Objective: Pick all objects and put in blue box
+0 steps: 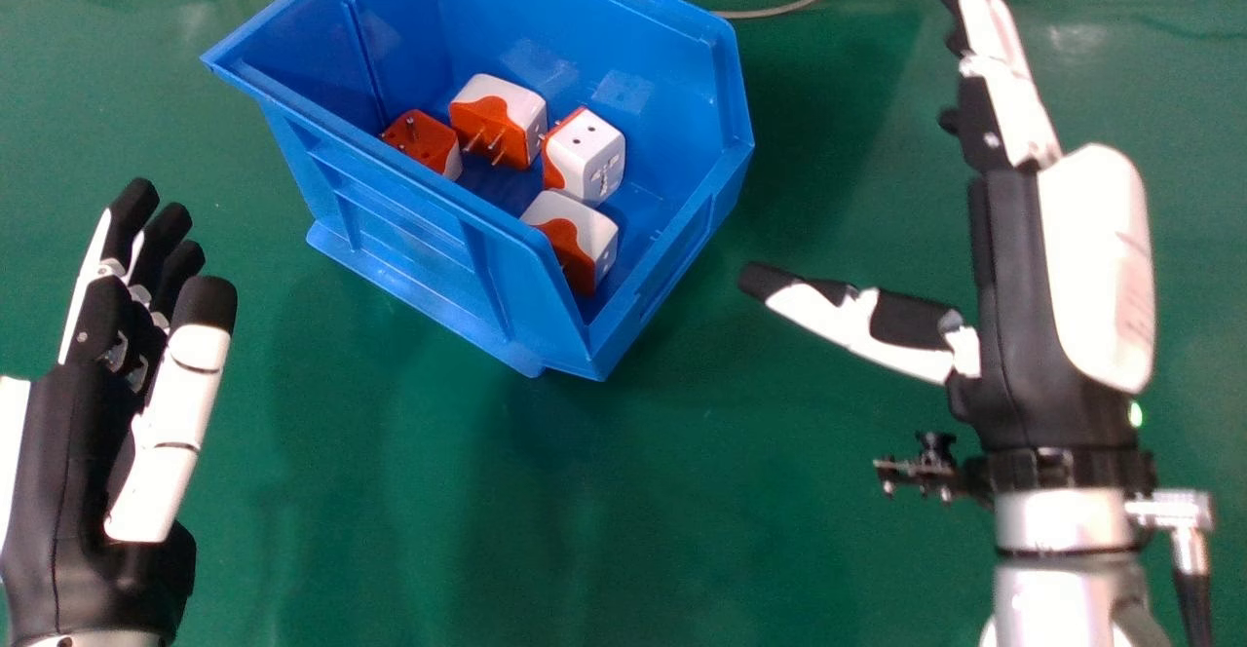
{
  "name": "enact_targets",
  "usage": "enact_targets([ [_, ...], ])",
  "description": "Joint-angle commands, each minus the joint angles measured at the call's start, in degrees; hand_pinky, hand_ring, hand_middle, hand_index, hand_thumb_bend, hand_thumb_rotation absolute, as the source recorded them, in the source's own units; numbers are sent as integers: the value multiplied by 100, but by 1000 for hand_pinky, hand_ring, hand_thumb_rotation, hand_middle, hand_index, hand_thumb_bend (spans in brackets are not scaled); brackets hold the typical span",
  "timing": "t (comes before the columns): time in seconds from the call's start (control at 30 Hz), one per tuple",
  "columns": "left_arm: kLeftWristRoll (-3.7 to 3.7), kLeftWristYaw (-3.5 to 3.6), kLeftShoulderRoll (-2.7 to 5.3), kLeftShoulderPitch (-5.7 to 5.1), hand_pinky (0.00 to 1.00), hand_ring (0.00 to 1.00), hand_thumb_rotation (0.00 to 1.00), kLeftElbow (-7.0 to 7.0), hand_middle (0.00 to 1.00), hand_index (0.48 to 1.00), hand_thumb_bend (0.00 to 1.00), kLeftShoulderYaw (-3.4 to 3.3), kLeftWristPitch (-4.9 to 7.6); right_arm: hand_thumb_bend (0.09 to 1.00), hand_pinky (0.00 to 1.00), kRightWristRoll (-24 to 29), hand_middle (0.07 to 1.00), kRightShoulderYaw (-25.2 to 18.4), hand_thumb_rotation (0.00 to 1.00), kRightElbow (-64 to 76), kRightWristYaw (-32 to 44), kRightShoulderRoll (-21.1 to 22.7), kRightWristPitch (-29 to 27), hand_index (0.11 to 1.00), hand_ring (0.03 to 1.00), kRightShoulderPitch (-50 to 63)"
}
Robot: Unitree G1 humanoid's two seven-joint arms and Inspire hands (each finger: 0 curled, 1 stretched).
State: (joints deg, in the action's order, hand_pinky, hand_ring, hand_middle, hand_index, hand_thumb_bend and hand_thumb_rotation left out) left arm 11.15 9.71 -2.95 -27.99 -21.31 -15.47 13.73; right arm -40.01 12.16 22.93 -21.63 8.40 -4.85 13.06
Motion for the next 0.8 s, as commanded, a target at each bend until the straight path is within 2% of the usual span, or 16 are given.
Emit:
enact_targets([
  [0.0, -9, 70, -34, -30, 947, 958, 709, 85, 959, 962, 664, 30, 231, 595, 745, 245, 947, -107, 264, 66, -5, -54, -170, 933, 889, 221],
  [0.1, 52, 117, -12, -52, 951, 960, 716, 196, 960, 964, 664, 55, 313, 575, 760, 569, 949, -169, 293, 114, 209, -87, -167, 937, 895, 460],
  [0.2, 25, 120, 25, -93, 955, 961, 715, 272, 962, 966, 664, 86, 406, 543, 780, 987, 953, -223, 337, 201, 507, -131, -91, 943, 904, 706],
  [0.23, 10, 112, 38, -108, 954, 961, 712, 284, 961, 966, 660, 95, 425, 507, 800, 1098, 959, -239, 398, 199, 570, -149, -100, 947, 913, 764],
  [0.3, -9, 96, 67, -139, 954, 961, 712, 311, 961, 966, 660, 113, 459, 507, 800, 1307, 959, -280, 398, 122, 640, -193, -188, 947, 913, 852],
  [0.33, -6, 112, 75, -150, 949, 960, 709, 354, 961, 965, 659, 127, 511, 461, 797, 1477, 951, -302, 473, 91, 697, -247, -179, 938, 907, 906],
  [0.4, -15, 138, 93, -184, 949, 960, 709, 447, 961, 965, 659, 163, 627, 461, 797, 2059, 951, -353, 473, 88, 902, -415, -88, 938, 907, 1041],
  [0.43, -29, 143, 98, -215, 941, 956, 703, 464, 957, 961, 664, 190, 654, 421, 794, 2436, 941, -385, 558, 97, 1048, -499, -57, 927, 899, 1106],
  [0.47, -52, 132, 104, -237, 941, 956, 703, 481, 957, 961, 664, 214, 673, 421, 794, 2736, 941, -425, 558, 120, 1202, -531, -17, 927, 899, 1154],
  [0.53, -73, 109, 113, -259, 934, 955, 707, 502, 958, 961, 665, 248, 688, 376, 858, 3249, 951, -517, 774, 169, 1477, -570, 76, 935, 930, 1219],
  [0.57, -71, 106, 110, -259, 933, 955, 710, 517, 959, 962, 667, 256, 691, 367, 876, 3450, 955, -567, 819, 200, 1604, -569, 153, 939, 939, 1235],
  [0.63, -65, 92, 109, -242, 934, 957, 714, 546, 962, 968, 669, 258, 680, 354, 908, 3794, 965, -678, 885, 248, 1797, -578, 337, 951, 956, 1255],
  [0.77, -115, 71, 78, -183, 937, 957, 715, 623, 963, 968, 679, 254, 727, 366, 941, 4480, 976, -924, 941, 193, 2193, -574, 477, 960, 974, 1226],
])
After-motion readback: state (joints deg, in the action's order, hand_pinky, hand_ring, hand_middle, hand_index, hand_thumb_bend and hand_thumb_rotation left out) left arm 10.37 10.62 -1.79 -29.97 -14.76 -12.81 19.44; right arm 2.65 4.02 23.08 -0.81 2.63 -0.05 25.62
